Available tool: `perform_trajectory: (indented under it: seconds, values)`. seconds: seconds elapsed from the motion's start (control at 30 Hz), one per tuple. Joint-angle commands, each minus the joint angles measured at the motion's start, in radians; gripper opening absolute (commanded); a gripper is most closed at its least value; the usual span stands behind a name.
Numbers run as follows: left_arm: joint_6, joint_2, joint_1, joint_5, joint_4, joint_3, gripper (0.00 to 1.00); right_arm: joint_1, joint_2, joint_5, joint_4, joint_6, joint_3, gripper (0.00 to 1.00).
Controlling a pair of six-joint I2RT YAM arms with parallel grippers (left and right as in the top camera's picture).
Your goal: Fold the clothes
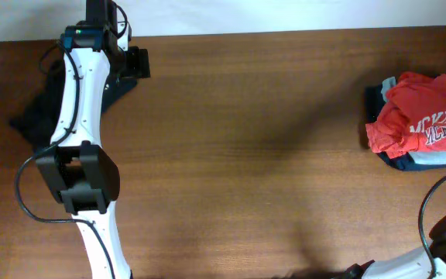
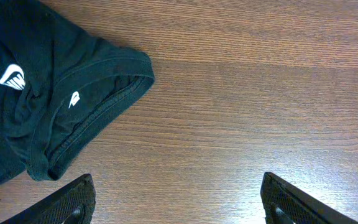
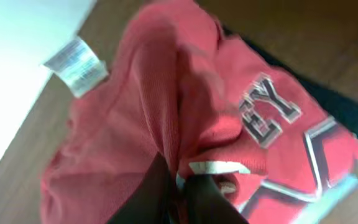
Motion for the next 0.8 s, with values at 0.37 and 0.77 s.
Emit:
perform_trajectory:
  seconds: [0.37,0.77]
  values:
    - [0.012,0.012,-0.001,0.01,0.002,0.002,0.85,0.003,0.089,0.145,-0.127,-0.049,0.003,0.04]
    - [0.012,0.012,-0.001,0.011,0.002,0.002,0.85,-0.048,0.001,0.061,-0.171,0.06,0.016,0.65]
